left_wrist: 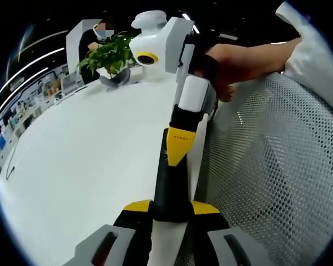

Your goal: Press the specified remote control buttons in sequence, fully releasing each button before pressing the next.

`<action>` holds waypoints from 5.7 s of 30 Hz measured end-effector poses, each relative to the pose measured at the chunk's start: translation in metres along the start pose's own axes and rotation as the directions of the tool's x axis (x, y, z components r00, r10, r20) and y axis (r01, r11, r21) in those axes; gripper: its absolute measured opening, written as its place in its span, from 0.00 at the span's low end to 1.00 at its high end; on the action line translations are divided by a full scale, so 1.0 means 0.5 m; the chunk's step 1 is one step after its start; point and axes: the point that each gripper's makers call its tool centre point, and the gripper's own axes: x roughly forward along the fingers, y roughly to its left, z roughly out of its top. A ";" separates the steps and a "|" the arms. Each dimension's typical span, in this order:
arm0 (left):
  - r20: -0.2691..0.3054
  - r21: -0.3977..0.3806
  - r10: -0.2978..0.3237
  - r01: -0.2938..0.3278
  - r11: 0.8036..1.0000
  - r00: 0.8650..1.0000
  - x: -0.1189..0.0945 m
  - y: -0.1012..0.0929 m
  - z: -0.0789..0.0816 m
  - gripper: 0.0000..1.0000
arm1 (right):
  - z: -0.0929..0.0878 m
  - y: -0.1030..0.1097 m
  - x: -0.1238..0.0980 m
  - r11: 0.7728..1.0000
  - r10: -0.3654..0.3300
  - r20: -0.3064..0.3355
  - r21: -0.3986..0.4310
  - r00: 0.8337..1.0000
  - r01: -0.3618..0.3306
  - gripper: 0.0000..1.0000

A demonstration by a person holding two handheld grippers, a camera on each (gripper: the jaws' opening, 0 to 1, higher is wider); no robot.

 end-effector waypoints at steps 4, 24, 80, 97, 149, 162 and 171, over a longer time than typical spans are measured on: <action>0.001 0.000 0.000 0.000 1.000 1.000 0.000 0.000 0.000 0.24 | -0.001 0.000 0.000 1.000 -0.001 -0.009 -0.003 1.000 0.001 0.00; 0.002 0.000 0.000 0.000 1.000 1.000 0.001 0.000 0.000 0.24 | -0.003 0.002 -0.001 1.000 -0.012 -0.018 -0.028 1.000 0.011 0.00; -0.001 -0.005 0.010 -0.010 1.000 1.000 0.001 -0.001 0.000 0.24 | 0.006 0.015 0.010 0.988 -0.066 0.006 -0.139 0.998 0.067 0.00; -0.002 -0.004 0.010 -0.010 1.000 1.000 0.003 0.001 0.000 0.24 | 0.006 0.016 0.021 0.976 -0.110 -0.030 -0.191 0.993 0.103 0.00; -0.032 -0.034 0.046 -0.047 0.998 0.998 0.016 0.004 0.013 0.24 | 0.037 0.023 -0.041 0.918 -0.080 0.163 -0.371 0.983 0.136 0.00; -0.033 -0.030 0.044 -0.045 0.999 0.998 0.017 0.004 0.015 0.24 | 0.090 -0.011 -0.246 0.886 -0.196 0.593 -0.234 0.781 0.400 0.00; -0.025 -0.032 0.043 -0.044 0.999 0.999 0.018 0.005 0.014 0.25 | 0.047 -0.076 -0.248 0.894 -0.292 0.539 -0.141 0.790 0.426 0.00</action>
